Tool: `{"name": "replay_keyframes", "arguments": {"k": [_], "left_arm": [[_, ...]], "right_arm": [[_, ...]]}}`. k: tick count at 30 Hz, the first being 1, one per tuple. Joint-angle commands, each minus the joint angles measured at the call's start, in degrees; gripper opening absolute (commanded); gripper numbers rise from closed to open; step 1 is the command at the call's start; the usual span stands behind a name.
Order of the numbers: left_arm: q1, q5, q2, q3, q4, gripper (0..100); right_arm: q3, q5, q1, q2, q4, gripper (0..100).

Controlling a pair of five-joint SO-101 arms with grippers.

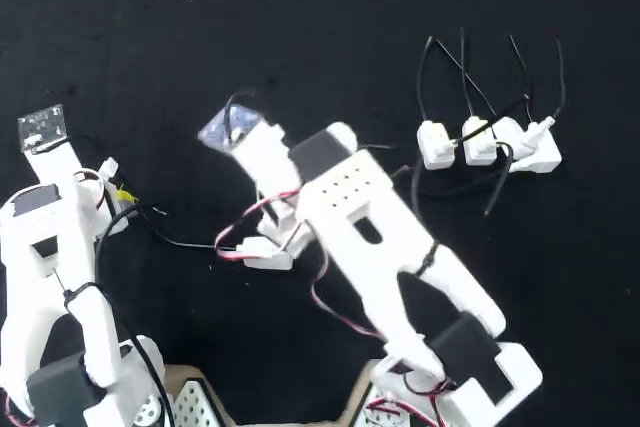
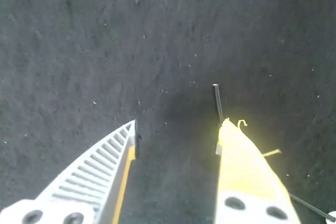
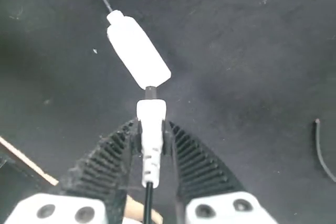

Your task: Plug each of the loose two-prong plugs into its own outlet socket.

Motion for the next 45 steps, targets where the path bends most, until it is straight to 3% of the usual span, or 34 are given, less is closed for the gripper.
{"name": "replay_keyframes", "arguments": {"k": [1,8,16,20,28,33,37,45], "left_arm": [[-0.40,-0.09,-2.55,-0.13,0.18,25],[0.04,3.78,-6.95,4.00,0.09,25],[0.13,3.96,-11.87,8.57,0.09,25],[0.13,3.96,-13.63,10.59,-2.20,25],[0.13,3.96,-16.18,14.46,-5.89,25],[0.13,3.96,-17.49,15.34,-6.15,25],[0.13,3.96,-18.46,15.34,-6.07,25],[-0.31,3.96,-18.90,16.31,-6.33,25]], "right_arm": [[6.29,0.09,-4.75,-2.07,-3.60,1.0],[9.27,-0.26,-7.21,-0.40,-8.00,1.0],[5.23,-0.26,2.11,8.40,-13.19,1.0],[0.66,-1.85,2.90,9.01,-9.14,1.0],[-7.43,-14.24,2.99,9.63,-3.25,1.0],[-14.64,-21.71,2.99,11.12,6.07,1.1],[-22.99,-24.70,3.16,18.86,12.22,1.1],[-30.29,-28.31,3.25,28.26,12.48,1.1]]}}
